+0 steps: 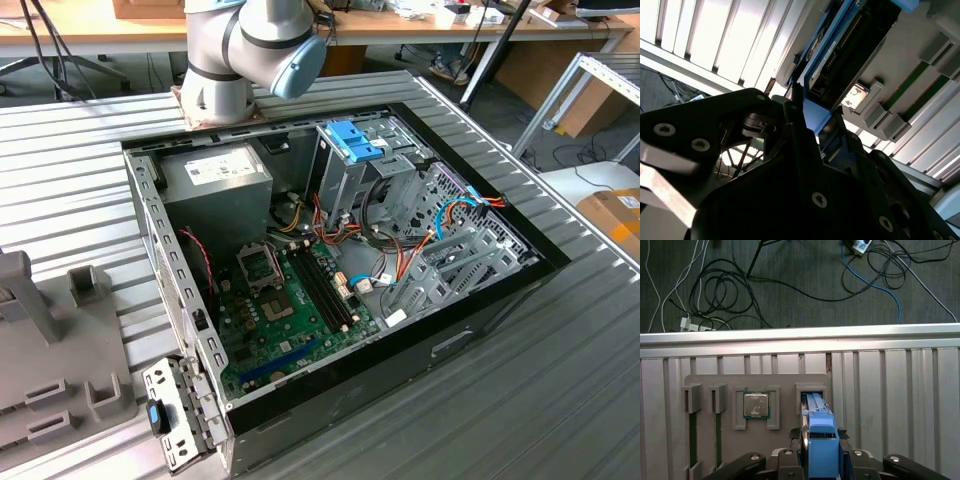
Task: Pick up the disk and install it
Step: 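Pick up the disk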
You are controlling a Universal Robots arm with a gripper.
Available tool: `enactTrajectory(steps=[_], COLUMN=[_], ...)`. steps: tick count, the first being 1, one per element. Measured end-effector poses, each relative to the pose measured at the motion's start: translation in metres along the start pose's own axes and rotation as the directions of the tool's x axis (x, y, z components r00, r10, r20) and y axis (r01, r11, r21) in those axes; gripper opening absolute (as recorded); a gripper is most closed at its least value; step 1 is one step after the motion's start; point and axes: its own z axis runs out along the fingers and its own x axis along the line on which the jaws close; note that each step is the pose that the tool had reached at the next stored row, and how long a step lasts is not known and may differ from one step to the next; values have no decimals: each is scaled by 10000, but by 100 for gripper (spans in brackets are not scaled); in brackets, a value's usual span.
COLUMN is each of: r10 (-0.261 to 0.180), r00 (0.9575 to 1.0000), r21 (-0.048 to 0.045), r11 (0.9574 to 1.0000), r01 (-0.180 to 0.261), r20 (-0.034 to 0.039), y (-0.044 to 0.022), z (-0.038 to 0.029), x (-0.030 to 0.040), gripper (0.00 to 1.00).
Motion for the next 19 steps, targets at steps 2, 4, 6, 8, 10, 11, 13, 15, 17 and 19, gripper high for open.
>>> enactTrajectory(steps=[2,4,6,8,10,11,13,15,17,19], r10=[0,0,0,0,0,0,-1,0,0,0], r00=[10000,10000,10000,10000,10000,10000,10000,10000,10000,10000], r21=[2,0,-1,-1,0,0,0,0,0,1], r11=[10000,10000,10000,10000,10000,10000,10000,10000,10000,10000], r01=[0,0,0,0,0,0,1,0,0,0], r20=[1,0,-1,0,0,1,0,0,0,0], y=[0,0,0,0,0,0,0,0,0,0], z=[1,0,-1,0,0,0,0,0,0,0], x=[1,1,2,2,3,3,3,4,5,5], gripper=[44,56,62,54,48,36,36,36,36,36])
